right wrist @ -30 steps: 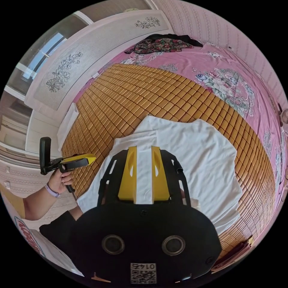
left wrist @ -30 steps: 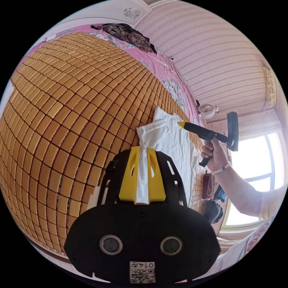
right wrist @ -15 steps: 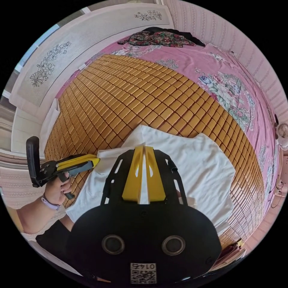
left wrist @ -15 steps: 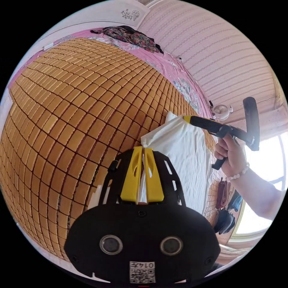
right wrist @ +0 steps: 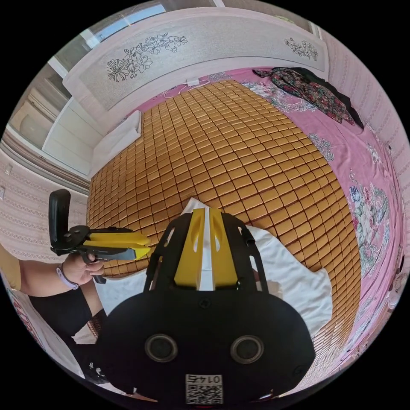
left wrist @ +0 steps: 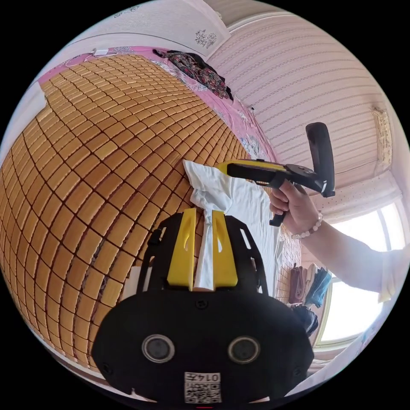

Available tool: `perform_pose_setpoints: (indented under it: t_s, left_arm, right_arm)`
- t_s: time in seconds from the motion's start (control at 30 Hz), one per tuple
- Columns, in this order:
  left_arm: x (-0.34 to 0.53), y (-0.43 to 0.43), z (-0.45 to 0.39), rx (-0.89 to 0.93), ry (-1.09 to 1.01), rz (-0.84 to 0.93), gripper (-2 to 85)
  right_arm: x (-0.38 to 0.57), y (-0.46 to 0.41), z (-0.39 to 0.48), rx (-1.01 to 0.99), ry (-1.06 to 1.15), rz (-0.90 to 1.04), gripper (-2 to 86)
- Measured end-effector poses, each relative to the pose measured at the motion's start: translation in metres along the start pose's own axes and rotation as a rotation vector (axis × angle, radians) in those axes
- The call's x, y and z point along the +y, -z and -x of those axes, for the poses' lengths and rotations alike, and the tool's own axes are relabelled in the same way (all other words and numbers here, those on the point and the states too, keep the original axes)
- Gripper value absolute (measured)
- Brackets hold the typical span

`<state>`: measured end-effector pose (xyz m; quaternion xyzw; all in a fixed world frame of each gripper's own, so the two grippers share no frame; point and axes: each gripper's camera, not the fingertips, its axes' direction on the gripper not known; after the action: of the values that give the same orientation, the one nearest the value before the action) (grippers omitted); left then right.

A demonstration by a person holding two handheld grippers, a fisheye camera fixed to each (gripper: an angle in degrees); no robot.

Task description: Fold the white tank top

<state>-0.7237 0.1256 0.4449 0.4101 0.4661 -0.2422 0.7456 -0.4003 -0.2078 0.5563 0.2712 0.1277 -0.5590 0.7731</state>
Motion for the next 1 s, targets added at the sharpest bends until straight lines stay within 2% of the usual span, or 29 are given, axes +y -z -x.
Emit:
perform_pose_setpoints:
  t_s: [0.13, 0.23, 0.43, 0.53, 0.67, 0.8, 0.87, 1.0]
  left_arm:
    - [-0.018, -0.036, 0.004, -0.093, -0.019, 0.015, 7.2]
    - [-0.02, -0.067, 0.01, -0.184, -0.012, 0.07, 2.6]
    - [0.001, -0.07, 0.019, -0.204, -0.018, 0.047, -0.8]
    - [0.025, -0.063, 0.019, -0.197, -0.031, -0.011, -0.8]
    - [0.055, -0.089, 0.044, -0.254, 0.029, 0.012, -0.1]
    - [0.071, -0.101, 0.068, -0.167, 0.078, 0.009, 3.1]
    - [0.083, -0.096, 0.071, -0.19, 0.075, -0.02, 4.2]
    - [0.102, -0.089, 0.057, -0.179, 0.004, -0.041, 4.0]
  right_arm:
    - [-0.009, -0.029, 0.02, 0.071, 0.031, 0.086, 4.1]
    - [-0.018, -0.044, 0.017, 0.134, -0.003, 0.126, 2.6]
    - [-0.022, -0.042, 0.01, 0.137, 0.02, 0.148, -0.8]
    - [-0.018, -0.017, -0.005, 0.168, -0.064, 0.042, -0.9]
    - [-0.015, -0.01, -0.022, 0.141, -0.123, 0.034, -1.0]
    - [-0.005, 0.004, -0.033, 0.114, -0.143, 0.028, -0.8]
    - [0.014, 0.029, -0.038, 0.072, -0.175, -0.049, -0.7]
    - [0.12, 0.083, -0.052, 0.013, -0.343, -0.174, -0.6]
